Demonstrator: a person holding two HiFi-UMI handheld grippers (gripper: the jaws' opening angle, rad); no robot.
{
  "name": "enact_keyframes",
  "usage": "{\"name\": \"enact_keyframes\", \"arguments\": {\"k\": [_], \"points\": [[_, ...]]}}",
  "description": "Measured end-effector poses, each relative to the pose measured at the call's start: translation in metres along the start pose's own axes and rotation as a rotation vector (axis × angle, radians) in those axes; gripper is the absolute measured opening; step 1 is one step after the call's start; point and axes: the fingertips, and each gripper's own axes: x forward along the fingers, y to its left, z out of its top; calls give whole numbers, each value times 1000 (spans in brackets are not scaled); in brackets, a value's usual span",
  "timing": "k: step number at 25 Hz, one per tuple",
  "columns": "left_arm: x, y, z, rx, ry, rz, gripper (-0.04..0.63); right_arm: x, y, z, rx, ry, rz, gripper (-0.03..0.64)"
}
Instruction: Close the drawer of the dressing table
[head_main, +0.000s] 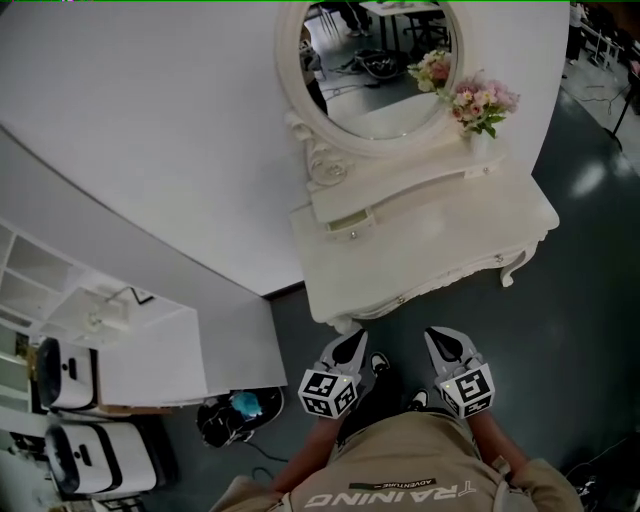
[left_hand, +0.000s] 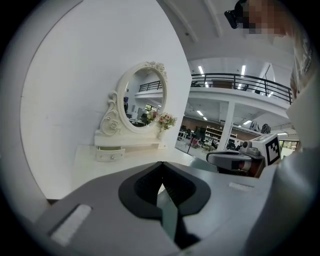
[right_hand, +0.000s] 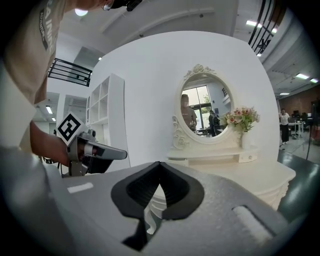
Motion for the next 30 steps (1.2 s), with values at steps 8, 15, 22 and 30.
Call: {"name": "enact_keyframes", "arguments": {"k": [8, 15, 22, 30], "points": [[44, 34, 48, 54, -51, -39, 18, 49, -24, 35, -53, 12, -13, 3], [71, 89, 81, 72, -47, -58, 18, 109, -38, 60, -58, 6, -41, 2], [86, 144, 82, 82, -31, -53, 18, 168, -32, 60, -76, 43, -42, 2], [103, 184, 82, 69, -20, -79, 18, 217, -17, 75, -88, 55, -23, 3]]}}
